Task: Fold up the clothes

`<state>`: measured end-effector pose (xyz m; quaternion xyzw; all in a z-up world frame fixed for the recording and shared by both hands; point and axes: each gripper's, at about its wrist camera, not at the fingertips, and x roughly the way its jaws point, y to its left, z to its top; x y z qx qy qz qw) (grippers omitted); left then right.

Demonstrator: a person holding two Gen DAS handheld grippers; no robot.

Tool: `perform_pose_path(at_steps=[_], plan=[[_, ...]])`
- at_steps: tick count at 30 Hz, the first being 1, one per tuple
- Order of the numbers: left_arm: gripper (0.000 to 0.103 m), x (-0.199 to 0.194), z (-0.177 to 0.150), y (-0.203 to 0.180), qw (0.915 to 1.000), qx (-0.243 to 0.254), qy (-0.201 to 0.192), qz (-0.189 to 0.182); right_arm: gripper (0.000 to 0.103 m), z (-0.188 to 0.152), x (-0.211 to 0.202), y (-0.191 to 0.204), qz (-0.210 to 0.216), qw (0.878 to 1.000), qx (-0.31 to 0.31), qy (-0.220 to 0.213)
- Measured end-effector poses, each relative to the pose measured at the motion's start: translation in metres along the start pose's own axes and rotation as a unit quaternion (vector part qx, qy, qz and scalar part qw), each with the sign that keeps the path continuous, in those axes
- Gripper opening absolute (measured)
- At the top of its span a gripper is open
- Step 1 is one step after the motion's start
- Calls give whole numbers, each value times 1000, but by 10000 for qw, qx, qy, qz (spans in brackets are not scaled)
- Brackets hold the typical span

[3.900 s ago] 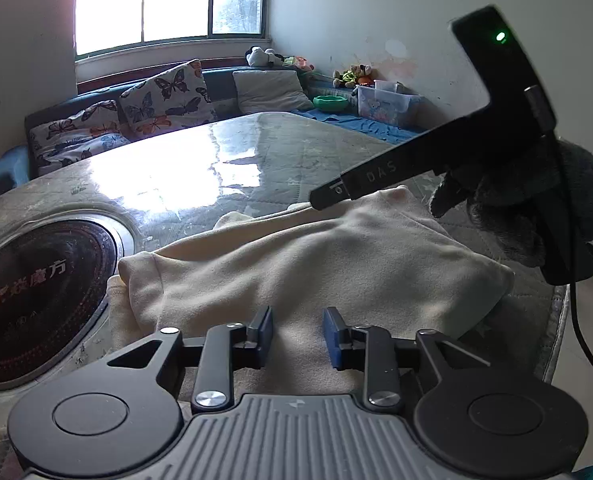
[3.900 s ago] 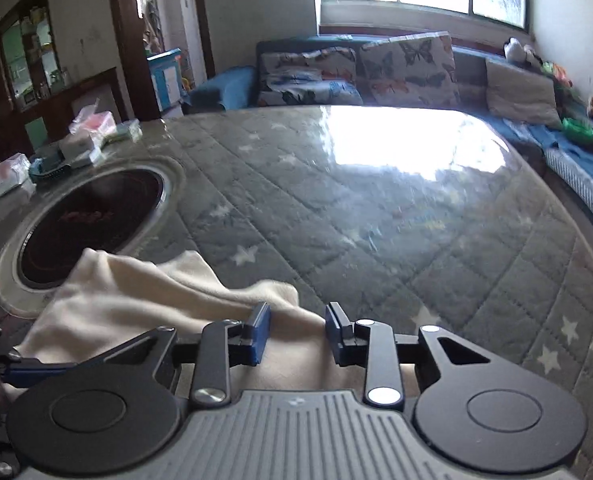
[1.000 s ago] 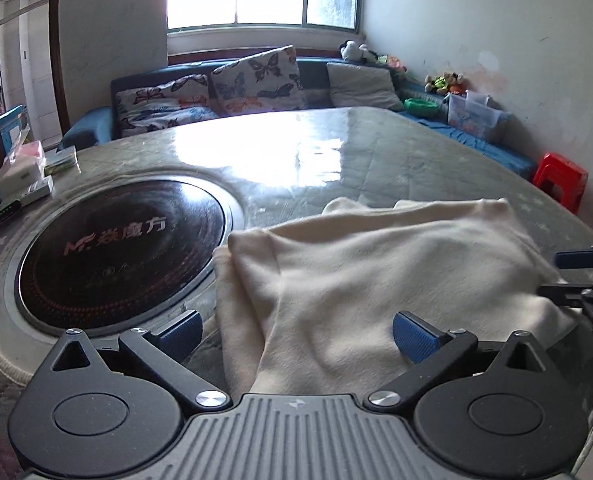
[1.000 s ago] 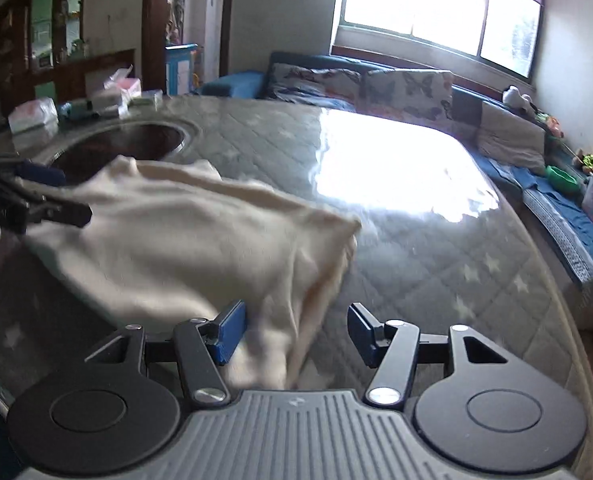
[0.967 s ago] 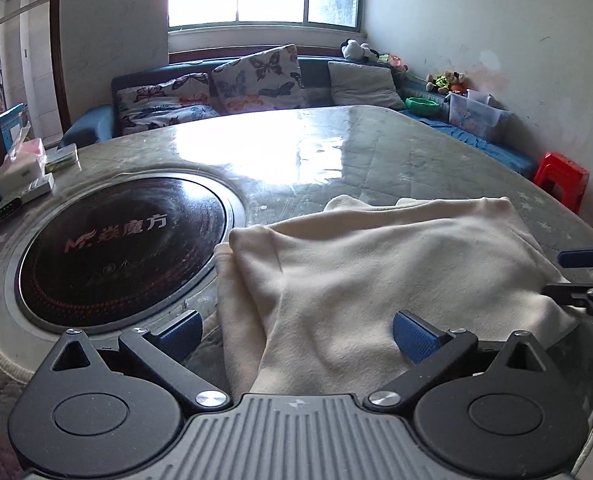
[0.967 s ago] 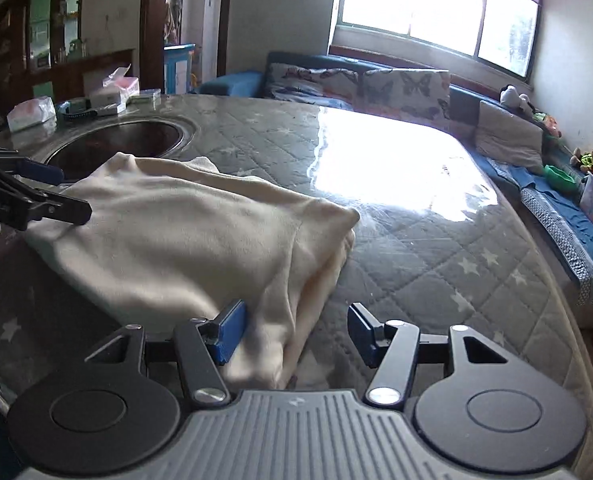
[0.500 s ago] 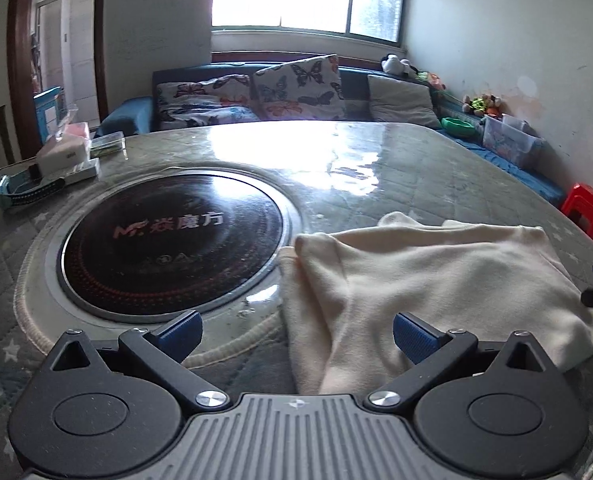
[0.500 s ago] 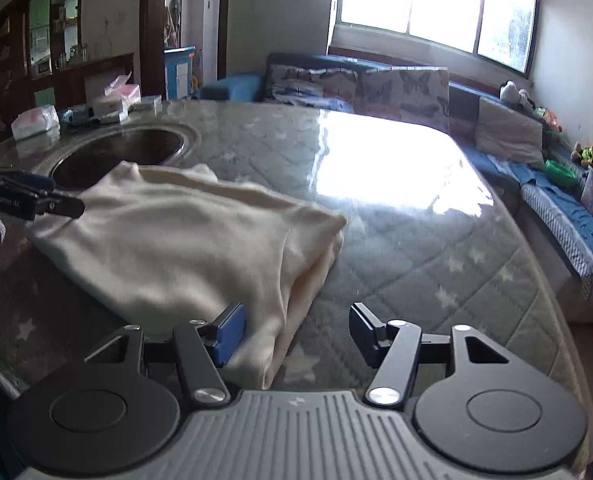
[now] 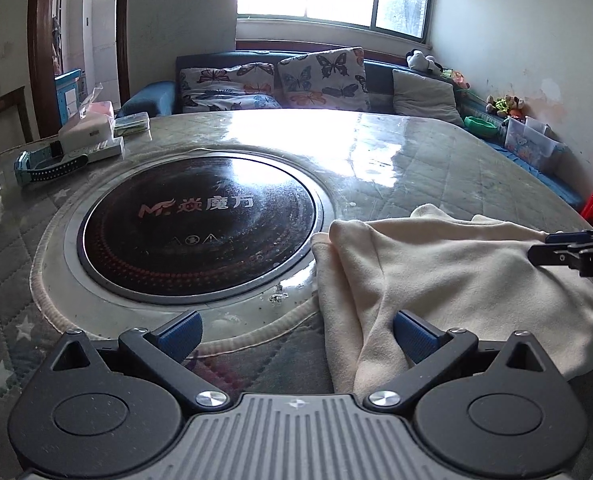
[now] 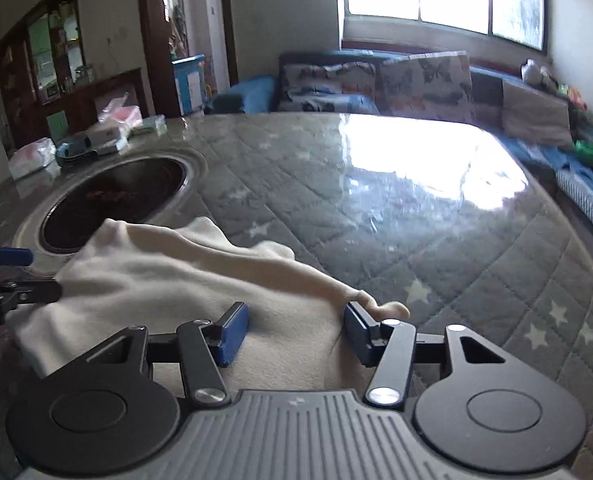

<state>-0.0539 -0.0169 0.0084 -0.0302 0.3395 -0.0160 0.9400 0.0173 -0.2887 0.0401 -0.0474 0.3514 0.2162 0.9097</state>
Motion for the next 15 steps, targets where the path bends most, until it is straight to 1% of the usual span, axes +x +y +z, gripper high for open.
perform_pose_path(at_steps=[2, 4, 6, 10, 15], plan=[[103, -2, 1, 1, 10000, -4, -18, 4, 53, 6, -2, 3, -64, 10000, -39, -63], [103, -1, 1, 2, 10000, -46, -10, -22, 53, 11, -5, 8, -17, 9998, -107, -164], [103, -1, 1, 2, 10000, -69, -6, -29, 53, 17, -3, 18, 120, 9995, -196, -194], [103, -3, -2, 3, 10000, -68, -7, -23, 53, 18, 23, 39, 111, 9986, -509, -49], [103, -8, -2, 8, 10000, -83, -41, -18, 54, 28, 32, 46, 62, 9988, -464, -130]])
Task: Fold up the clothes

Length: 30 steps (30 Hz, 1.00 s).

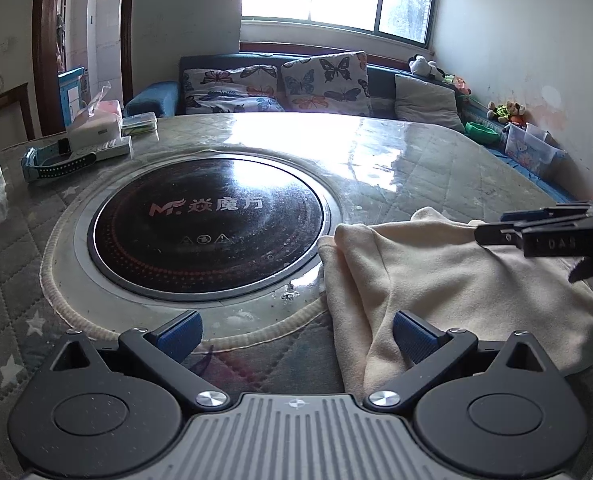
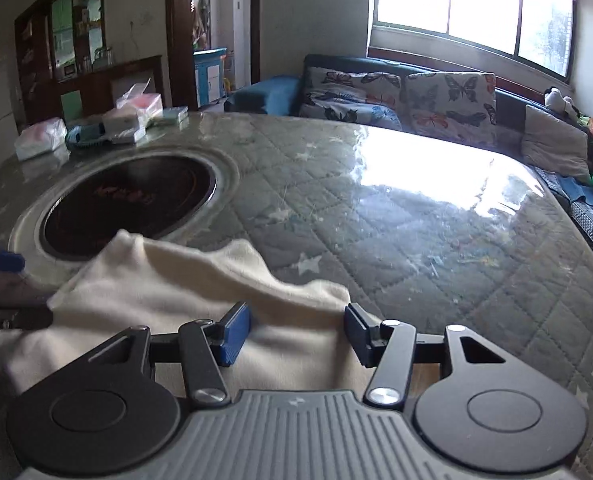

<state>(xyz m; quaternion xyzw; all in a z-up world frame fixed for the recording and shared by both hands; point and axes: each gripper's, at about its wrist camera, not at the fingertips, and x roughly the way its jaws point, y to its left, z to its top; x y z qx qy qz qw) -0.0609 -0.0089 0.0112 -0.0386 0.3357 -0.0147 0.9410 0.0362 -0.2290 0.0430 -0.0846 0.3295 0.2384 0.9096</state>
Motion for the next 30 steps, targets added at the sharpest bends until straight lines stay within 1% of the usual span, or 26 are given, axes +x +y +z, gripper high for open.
perform_pose_path(at_steps=[2, 5, 7, 9, 11, 14, 16, 18, 21, 24, 28, 30], plan=[[103, 0, -1, 2, 10000, -16, 2, 15, 54, 6, 1, 1, 26, 10000, 52, -20], [103, 1, -2, 4, 10000, -63, 14, 22, 54, 8, 19, 9, -124, 9996, -145, 228], [103, -1, -2, 5, 10000, -55, 11, 49, 54, 9, 26, 11, -159, 9995, -183, 210], [103, -1, -3, 8, 9999, -50, 33, 107, 54, 12, 27, 9, -118, 9997, -80, 183], [103, -1, -3, 12, 9998, -64, 55, 162, 54, 17, 20, 7, -90, 9999, -9, 127], [103, 0, -4, 18, 9996, -111, 118, 211, 54, 19, 1, 15, 55, 9998, -211, 33], [103, 0, -5, 21, 9996, -137, 126, 206, 54, 18, -10, 22, 184, 9990, -404, 19], [103, -4, -4, 26, 9995, -219, 83, 208, 54, 10, -26, 40, 326, 9958, -853, 26], [103, -10, 1, 36, 9987, -421, 23, 281, 55, -2, -43, 67, 665, 9873, -1440, 82], [103, -15, 9, 47, 9971, -717, 1, 256, 55, -16, -54, 101, 1007, 9724, -2101, 107], [102, -16, 16, 55, 9940, -1092, 71, 37, 55, -31, -53, 143, 1350, 9531, -2707, 111], [102, -16, 16, 54, 9922, -1235, 127, -119, 55, -38, -50, 162, 1368, 9434, -3021, 66]])
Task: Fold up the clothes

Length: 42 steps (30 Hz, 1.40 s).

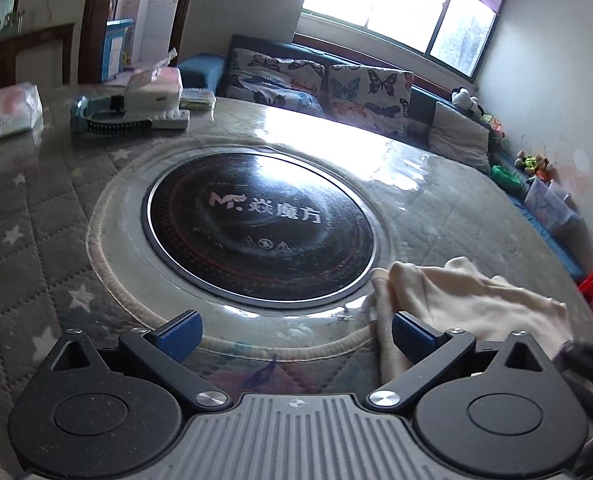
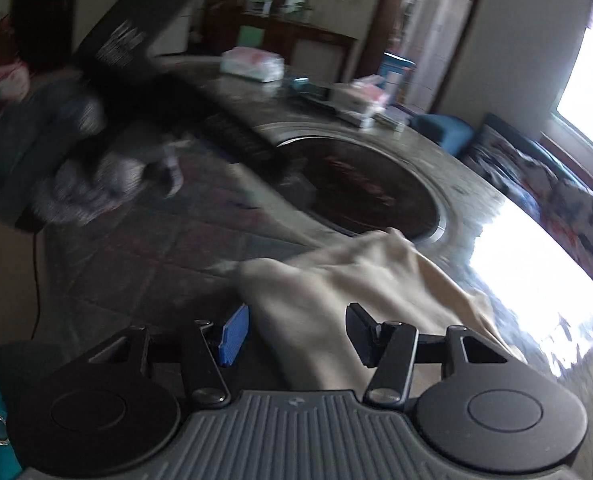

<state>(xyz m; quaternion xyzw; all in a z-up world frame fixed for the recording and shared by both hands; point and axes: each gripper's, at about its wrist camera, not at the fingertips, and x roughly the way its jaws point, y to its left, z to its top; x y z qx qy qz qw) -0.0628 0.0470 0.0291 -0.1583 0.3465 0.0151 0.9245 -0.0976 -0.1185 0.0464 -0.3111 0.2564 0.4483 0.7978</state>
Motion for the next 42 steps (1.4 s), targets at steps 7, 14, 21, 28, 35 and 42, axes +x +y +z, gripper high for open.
perform_pose_path(at_steps=[7, 14, 21, 28, 35, 42], plan=[[99, 7, 0, -4, 9955, -570, 324, -681, 29, 11, 17, 22, -152, 9992, -377, 8], [99, 18, 7, -2, 9835, -1333, 586, -1075, 10, 14, 2, -5, 24, 9982, 543, -271], [99, 29, 10, -12, 9737, -1688, 716, -1351, 9, 11, -27, -33, 239, 9883, 1379, -612], [74, 44, 2, -22, 9602, -2028, 940, -1677, 9, -1, -47, -40, 347, 9834, 1565, -850], [21, 53, -10, -11, 9472, -2438, 1104, -1769, 9, -11, -51, -33, 499, 9810, 1670, -847], [17, 50, -12, -5, 9498, -2371, 1042, -1756, 20, -38, -69, -49, 108, 9707, 2227, -901]])
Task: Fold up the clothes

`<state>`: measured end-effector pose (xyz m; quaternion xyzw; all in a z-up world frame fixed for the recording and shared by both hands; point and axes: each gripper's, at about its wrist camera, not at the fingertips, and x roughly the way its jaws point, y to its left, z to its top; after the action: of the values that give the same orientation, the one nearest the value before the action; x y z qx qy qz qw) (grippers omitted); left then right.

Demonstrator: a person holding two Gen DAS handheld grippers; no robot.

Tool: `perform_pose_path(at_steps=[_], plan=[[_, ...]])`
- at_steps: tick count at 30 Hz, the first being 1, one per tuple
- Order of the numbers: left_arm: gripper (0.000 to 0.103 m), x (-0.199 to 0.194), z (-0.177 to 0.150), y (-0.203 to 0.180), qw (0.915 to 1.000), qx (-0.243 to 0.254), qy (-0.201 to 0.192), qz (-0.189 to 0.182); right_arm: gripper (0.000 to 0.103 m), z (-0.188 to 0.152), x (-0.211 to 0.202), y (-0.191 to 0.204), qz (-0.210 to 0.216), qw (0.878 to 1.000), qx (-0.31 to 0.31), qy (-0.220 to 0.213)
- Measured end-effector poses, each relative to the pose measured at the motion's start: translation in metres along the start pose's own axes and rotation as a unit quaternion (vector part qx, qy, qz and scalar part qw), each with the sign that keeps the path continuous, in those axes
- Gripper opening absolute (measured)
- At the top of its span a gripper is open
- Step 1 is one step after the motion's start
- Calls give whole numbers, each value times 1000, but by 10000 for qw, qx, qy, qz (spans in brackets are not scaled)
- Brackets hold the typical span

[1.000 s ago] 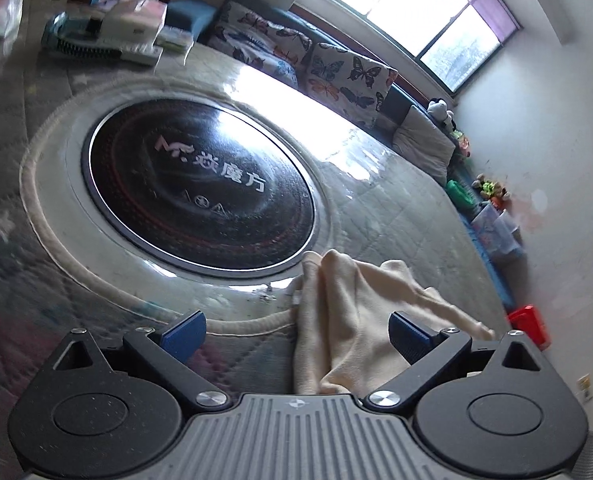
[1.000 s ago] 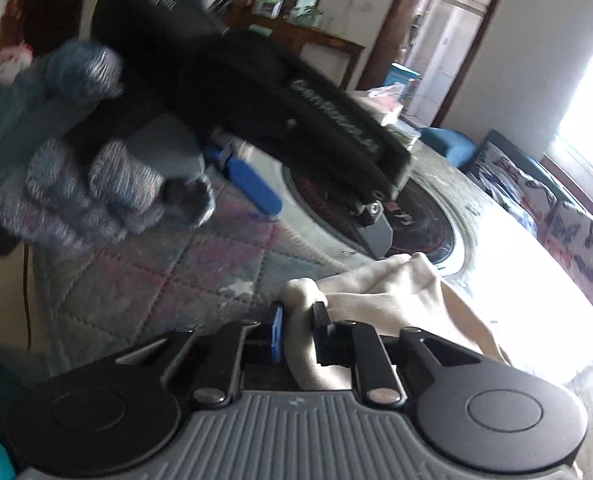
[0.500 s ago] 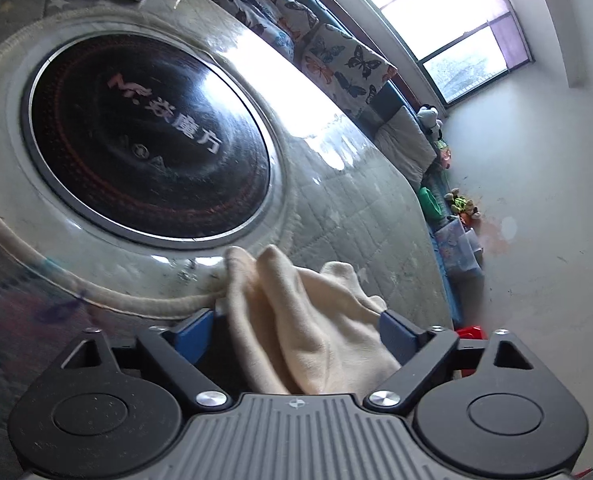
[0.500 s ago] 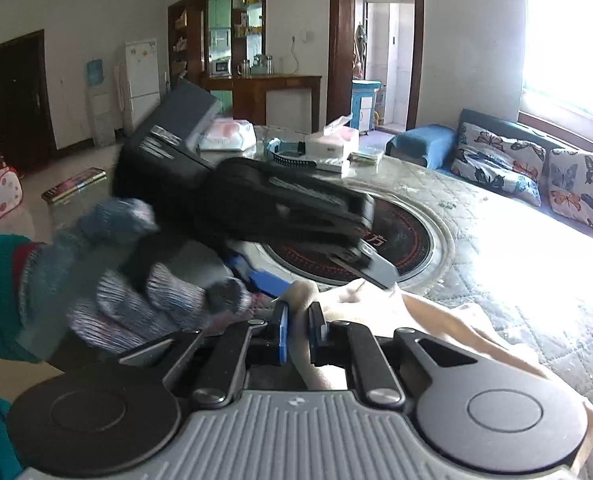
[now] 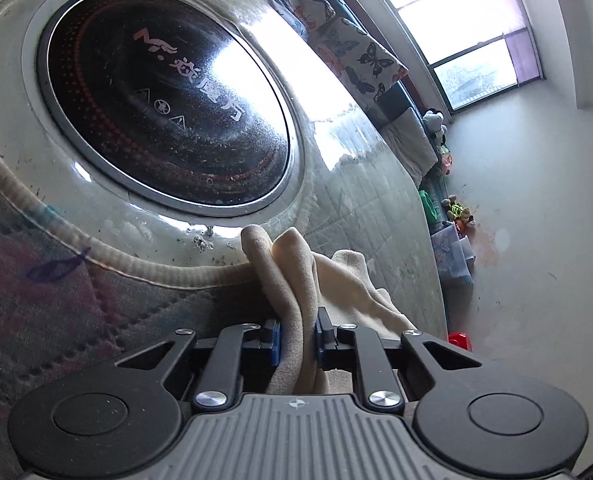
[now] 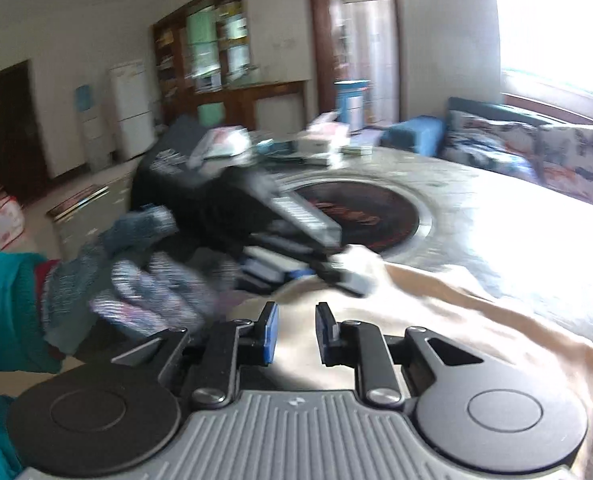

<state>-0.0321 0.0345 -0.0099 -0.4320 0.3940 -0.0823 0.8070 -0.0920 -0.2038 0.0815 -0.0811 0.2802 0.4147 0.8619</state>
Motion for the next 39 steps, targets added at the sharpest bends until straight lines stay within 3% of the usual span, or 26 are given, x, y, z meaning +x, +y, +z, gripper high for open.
perform_pose_path(at_steps=[4, 6, 10, 14, 19, 21, 23, 31, 35, 39], plan=[[17, -1, 0, -3, 10000, 89, -4, 41, 25, -10, -17, -45, -817, 9950, 578, -68], [17, -1, 0, -5, 9999, 129, 3, 70, 31, -16, -25, -69, -1271, 9881, 857, -86], [17, -1, 0, -9, 9996, 248, -4, 147, 34, -31, -28, -115, -1891, 9712, 1445, -104], [17, 0, 0, -14, 9992, 350, -9, 213, 37, -46, -26, -148, -2088, 9566, 2031, -97], [17, 2, 0, -21, 9975, 602, -39, 355, 37, -64, -21, -167, -1890, 9452, 2656, -199], [17, 3, -1, -25, 9965, 715, -57, 431, 19, -67, -23, -168, -1755, 9435, 2801, -232], [17, 4, -2, -29, 9951, 840, -95, 512, 12, -69, -26, -169, -1631, 9398, 2989, -303], [14, 4, -1, -78, 9861, 1613, -238, 319, 9, -58, -63, -157, -1656, 9391, 2883, -864], [14, 17, -6, -113, 9793, 2003, -255, 164, 8, -47, -92, -157, -1920, 9361, 2713, -1155], [14, 38, -12, -146, 9757, 2189, -130, -2, 8, -41, -119, -168, -2304, 9256, 2687, -1341]])
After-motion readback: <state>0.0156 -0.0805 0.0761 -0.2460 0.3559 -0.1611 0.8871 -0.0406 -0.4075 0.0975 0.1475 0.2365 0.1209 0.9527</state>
